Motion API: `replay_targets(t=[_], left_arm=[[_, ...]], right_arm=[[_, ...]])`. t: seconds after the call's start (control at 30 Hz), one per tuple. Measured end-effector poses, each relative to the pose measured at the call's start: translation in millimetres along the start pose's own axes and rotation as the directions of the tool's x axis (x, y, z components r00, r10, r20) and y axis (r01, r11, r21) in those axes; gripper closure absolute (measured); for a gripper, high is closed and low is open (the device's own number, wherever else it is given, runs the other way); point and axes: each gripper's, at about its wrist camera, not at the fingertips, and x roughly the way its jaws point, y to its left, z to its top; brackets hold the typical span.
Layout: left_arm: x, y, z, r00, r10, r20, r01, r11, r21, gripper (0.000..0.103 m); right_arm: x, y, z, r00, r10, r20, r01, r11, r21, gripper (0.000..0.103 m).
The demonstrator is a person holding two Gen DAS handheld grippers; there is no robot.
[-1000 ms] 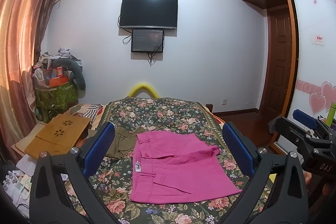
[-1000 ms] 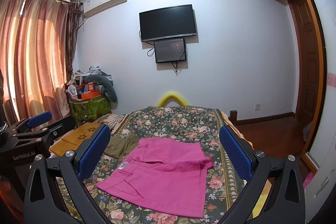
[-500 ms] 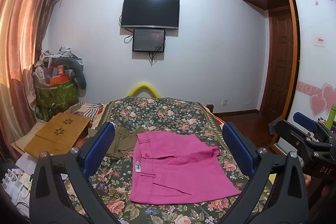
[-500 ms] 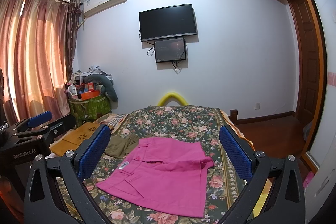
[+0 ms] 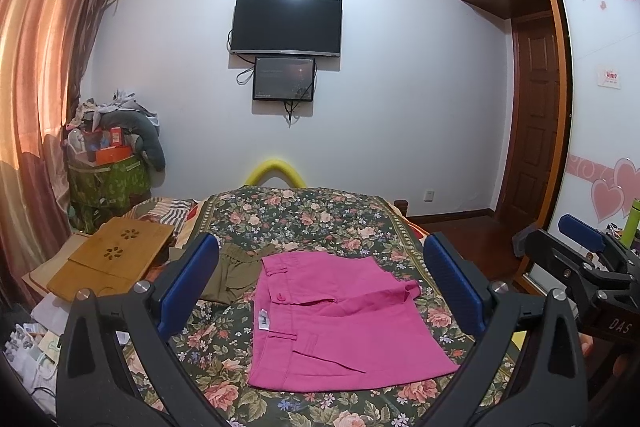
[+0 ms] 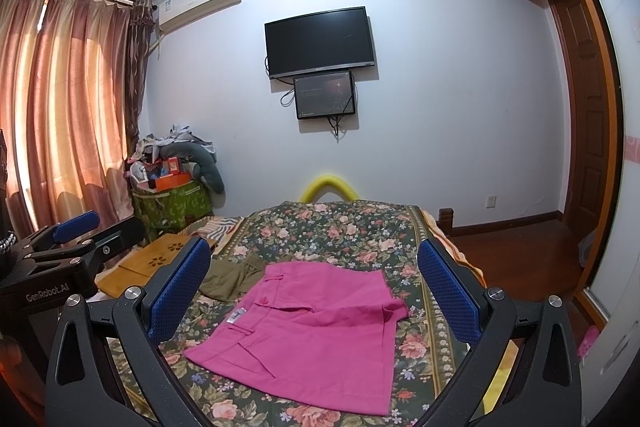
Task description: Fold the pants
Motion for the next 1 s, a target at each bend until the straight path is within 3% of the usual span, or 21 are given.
replay_targets(t=[0.53, 0.8, 1.0], left_arm=[[14, 5, -3, 0.999, 0.017, -0.035, -0.017, 1.0, -0.004, 0.0], [72, 21, -19, 0.986, 0.052, -0.158, -0.052, 0.999, 0.003, 0.0], [135, 40, -38, 0.962, 0.077, -0.262, -0.075, 0.997, 0.017, 0.0]], right_arm=[[13, -5, -3, 0.999, -0.031, -0.012, 0.031, 0.999, -0.007, 0.0], [52, -30, -19, 0.993, -0.075, -0.096, 0.076, 0.997, 0.016, 0.0], [94, -49, -41, 0.971, -0.113, -0.209, 0.118, 0.993, 0.01, 0.0]])
